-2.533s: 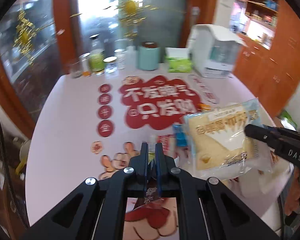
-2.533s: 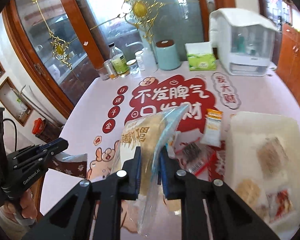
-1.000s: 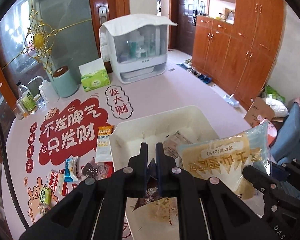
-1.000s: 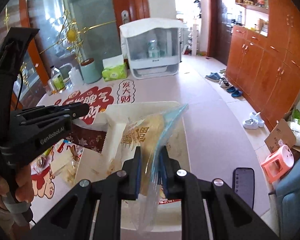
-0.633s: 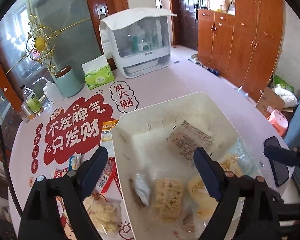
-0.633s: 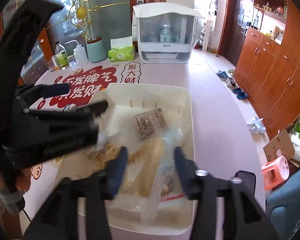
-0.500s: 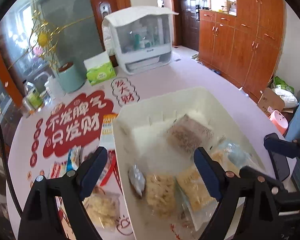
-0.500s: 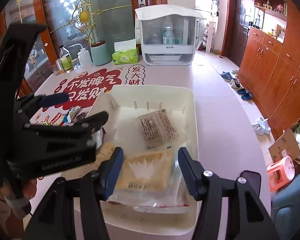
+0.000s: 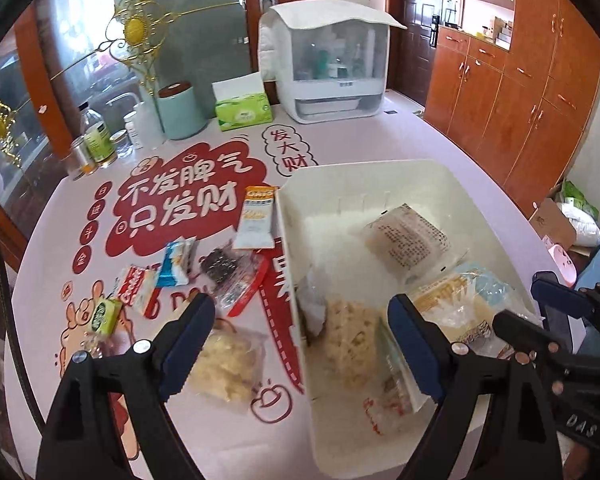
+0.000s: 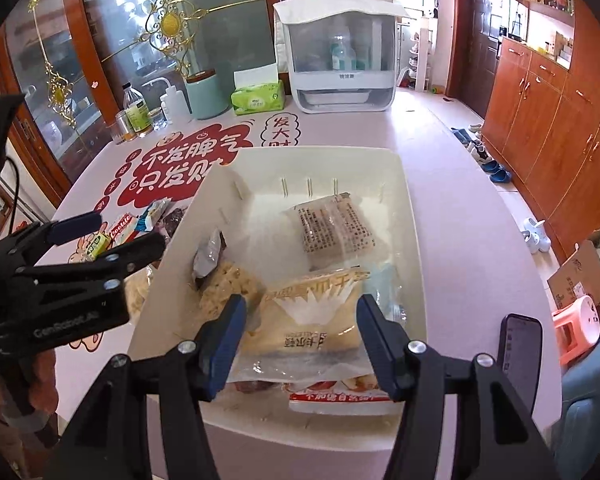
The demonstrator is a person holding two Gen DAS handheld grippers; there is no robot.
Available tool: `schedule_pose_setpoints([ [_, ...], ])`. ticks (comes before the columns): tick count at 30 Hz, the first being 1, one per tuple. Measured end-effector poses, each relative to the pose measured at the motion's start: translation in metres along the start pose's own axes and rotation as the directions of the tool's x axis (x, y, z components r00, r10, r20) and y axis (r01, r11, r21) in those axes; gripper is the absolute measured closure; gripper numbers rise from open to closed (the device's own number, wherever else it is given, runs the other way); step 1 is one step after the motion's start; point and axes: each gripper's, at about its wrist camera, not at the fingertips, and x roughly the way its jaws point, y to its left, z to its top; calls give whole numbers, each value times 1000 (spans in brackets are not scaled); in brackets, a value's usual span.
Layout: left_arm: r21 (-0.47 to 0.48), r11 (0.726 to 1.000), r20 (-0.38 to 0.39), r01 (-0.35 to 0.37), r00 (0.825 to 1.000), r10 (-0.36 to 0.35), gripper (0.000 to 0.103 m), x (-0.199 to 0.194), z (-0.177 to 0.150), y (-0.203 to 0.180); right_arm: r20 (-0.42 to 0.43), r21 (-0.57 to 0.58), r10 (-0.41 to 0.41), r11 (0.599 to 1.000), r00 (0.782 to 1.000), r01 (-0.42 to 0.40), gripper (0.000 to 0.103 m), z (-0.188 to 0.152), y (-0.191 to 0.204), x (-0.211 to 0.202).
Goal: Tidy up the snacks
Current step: 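Withdraw both open tools from the tray toward the snack pile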
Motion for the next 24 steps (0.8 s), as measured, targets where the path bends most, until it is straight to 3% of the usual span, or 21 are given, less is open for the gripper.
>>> schedule_pose_setpoints([
  [9, 3, 999, 5, -53, 999, 53, 15, -33, -13, 40, 27, 6, 28, 1000, 999, -28, 45, 4, 29, -13],
  [18, -60, 989, 15, -137, 990, 138, 12, -66, -29, 116, 43, -7, 73, 997, 996, -73, 45, 11, 79, -19],
  [24, -94, 981, -19, -171, 985, 170, 12, -69, -43, 168, 45, -29, 105, 994, 993, -104, 45, 16, 121, -16],
])
